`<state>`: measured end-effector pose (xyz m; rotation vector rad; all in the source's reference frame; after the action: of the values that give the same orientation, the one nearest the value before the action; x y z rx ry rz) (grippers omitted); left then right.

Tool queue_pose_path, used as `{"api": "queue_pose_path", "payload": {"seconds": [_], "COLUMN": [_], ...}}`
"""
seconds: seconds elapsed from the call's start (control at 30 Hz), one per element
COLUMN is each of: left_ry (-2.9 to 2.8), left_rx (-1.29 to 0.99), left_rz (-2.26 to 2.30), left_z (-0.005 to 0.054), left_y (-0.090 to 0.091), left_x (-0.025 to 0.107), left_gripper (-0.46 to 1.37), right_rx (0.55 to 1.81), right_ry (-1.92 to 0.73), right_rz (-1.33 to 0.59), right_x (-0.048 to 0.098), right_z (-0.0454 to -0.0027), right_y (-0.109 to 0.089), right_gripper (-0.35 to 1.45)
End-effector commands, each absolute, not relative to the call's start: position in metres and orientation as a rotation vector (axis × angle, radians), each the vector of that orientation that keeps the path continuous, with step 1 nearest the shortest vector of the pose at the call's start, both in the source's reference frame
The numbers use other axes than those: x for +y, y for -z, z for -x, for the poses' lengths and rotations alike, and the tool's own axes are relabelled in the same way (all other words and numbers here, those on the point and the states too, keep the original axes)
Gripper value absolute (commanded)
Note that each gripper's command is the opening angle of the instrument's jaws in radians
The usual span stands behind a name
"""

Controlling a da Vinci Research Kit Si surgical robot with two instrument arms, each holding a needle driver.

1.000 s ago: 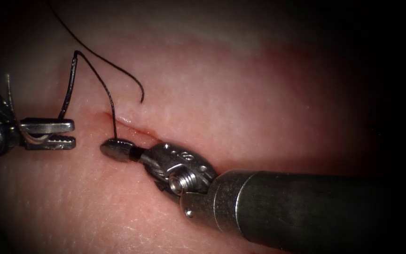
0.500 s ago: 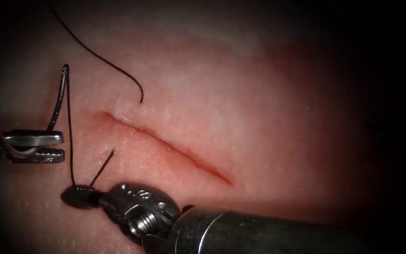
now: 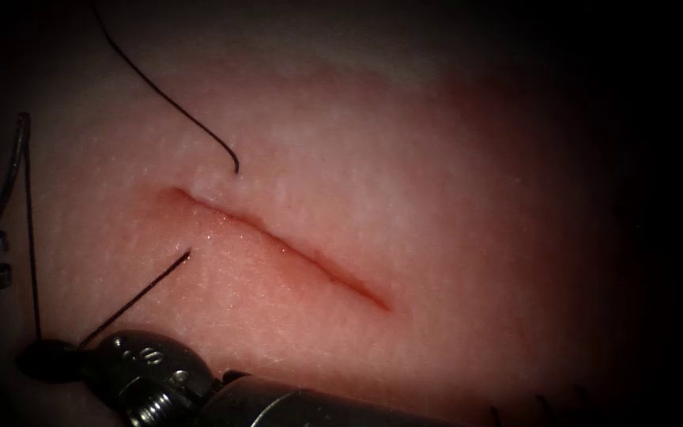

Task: Wound Closure
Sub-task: Pull the string through the cut with the right gripper

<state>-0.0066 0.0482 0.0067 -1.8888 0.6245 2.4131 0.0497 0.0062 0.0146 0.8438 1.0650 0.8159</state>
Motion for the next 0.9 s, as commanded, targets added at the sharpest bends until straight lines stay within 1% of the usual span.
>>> {"api": "queue_pose_path", "payload": {"seconds": [0.03,0.07,0.2,0.27,0.3,0.37,0.4,0.47,0.5,0.57,0.67,0.73,0.8,0.83,0.87,0.9], "left_ry": [-2.422,-2.426,-2.427,-2.426,-2.428,-2.428,-2.426,-2.428,-2.424,-2.424,-2.42,-2.417,-2.413,-2.413,-2.413,-2.413], "left_rx": [0.626,0.633,0.658,0.672,0.688,0.693,0.689,0.693,0.688,0.691,0.688,0.687,0.689,0.69,0.69,0.69], "left_rz": [1.874,1.858,1.824,1.809,1.799,1.794,1.79,1.786,1.785,1.784,1.782,1.776,1.78,1.78,1.78,1.78], "left_z": [0.0061,0.0054,0.0034,0.0023,0.0018,0.0015,0.0012,0.0011,0.0012,0.0013,0.0015,0.0018,0.0018,0.0019,0.0019,0.0019], "left_y": [-0.007,-0.007,-0.007,-0.007,-0.007,-0.007,-0.007,-0.007,-0.008,-0.008,-0.008,-0.008,-0.008,-0.008,-0.008,-0.008], "left_x": [0.048,0.048,0.049,0.049,0.049,0.049,0.049,0.049,0.049,0.049,0.049,0.049,0.049,0.049,0.049,0.049], "left_gripper": [-0.35,-0.35,-0.35,-0.35,-0.35,-0.35,-0.35,-0.35,-0.35,-0.35,-0.35,-0.35,-0.35,-0.35,-0.35,-0.35], "right_rx": [1.087,1.116,1.158,1.176,1.177,1.18,1.182,1.185,1.186,1.183,1.189,1.205,1.216,1.222,1.235,1.246], "right_ry": [-0.824,-0.818,-0.82,-0.832,-0.852,-0.856,-0.848,-0.829,-0.82,-0.816,-0.75,-0.635,-0.594,-0.567,-0.512,-0.466], "right_rz": [-0.842,-0.837,-0.8,-0.73,-0.679,-0.628,-0.598,-0.548,-0.522,-0.495,-0.409,-0.333,-0.316,-0.309,-0.294,-0.278], "right_x": [0.006,0.007,0.007,0.008,0.009,0.01,0.011,0.012,0.013,0.014,0.016,0.017,0.017,0.018,0.018,0.018], "right_z": [-0.0495,-0.0491,-0.0475,-0.0461,-0.045,-0.044,-0.0434,-0.0422,-0.0415,-0.0406,-0.0399,-0.0393,-0.0392,-0.0391,-0.039,-0.039], "right_y": [-0.015,-0.015,-0.015,-0.014,-0.014,-0.014,-0.014,-0.014,-0.014,-0.014,-0.014,-0.014,-0.014,-0.014,-0.015,-0.015], "right_gripper": [0.61,0.67,0.65,0.67,0.71,0.7,0.74,0.96,0.98,0.95,0.98,0.8,0.74,0.64,0.39,0.32]}}
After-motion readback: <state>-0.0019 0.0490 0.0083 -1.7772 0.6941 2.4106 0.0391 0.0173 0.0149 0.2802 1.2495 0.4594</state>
